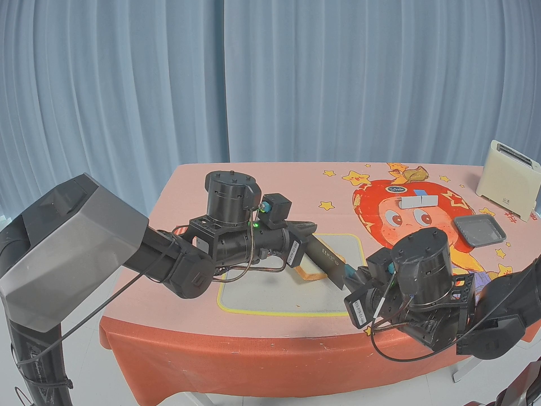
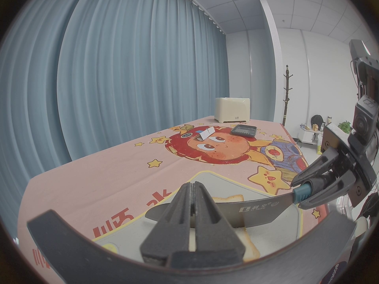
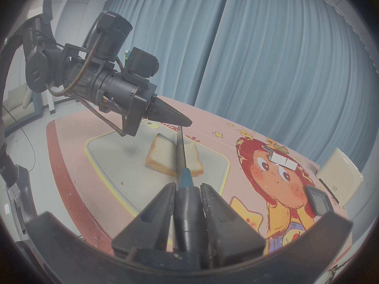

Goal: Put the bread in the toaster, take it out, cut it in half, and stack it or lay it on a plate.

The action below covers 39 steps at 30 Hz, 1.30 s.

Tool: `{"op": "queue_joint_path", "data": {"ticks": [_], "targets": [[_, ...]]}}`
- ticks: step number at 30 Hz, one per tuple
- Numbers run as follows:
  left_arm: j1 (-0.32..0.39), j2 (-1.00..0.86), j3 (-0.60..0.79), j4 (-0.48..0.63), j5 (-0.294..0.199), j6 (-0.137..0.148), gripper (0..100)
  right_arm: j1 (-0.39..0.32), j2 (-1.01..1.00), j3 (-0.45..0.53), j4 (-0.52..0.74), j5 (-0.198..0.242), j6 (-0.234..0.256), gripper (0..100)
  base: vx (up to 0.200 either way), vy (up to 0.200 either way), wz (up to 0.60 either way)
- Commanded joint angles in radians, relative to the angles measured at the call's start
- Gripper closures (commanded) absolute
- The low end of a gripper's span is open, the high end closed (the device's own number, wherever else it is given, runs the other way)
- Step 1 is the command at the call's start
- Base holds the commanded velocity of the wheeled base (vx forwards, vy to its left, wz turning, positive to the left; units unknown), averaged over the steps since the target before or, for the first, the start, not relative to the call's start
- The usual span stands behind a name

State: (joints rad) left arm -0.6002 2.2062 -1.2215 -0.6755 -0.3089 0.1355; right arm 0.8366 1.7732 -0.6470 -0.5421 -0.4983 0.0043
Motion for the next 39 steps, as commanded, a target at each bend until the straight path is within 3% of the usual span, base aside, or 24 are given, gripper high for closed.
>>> {"op": "queue_joint_path", "data": {"ticks": [1,16,26,39], "targets": [[0.003,0.006,0.002,0.001,0.001,-0.001,100,0.006,-0.005,0.0,-0.001,0.0,0.002,100,0.0,0.0,0.0],[0.0,0.009,-0.009,0.002,0.001,-0.001,100,-0.025,0.008,-0.008,-0.001,0.001,0.0,100,0.0,0.0,0.0],[0.007,-0.023,0.039,-0.001,0.001,-0.001,100,0.022,-0.001,0.001,-0.002,0.0,0.002,100,0.0,0.0,0.0],[0.005,-0.04,0.043,-0.002,-0.001,0.001,100,0.001,-0.015,-0.005,-0.002,0.001,0.0,100,0.0,0.0,0.0]]}}
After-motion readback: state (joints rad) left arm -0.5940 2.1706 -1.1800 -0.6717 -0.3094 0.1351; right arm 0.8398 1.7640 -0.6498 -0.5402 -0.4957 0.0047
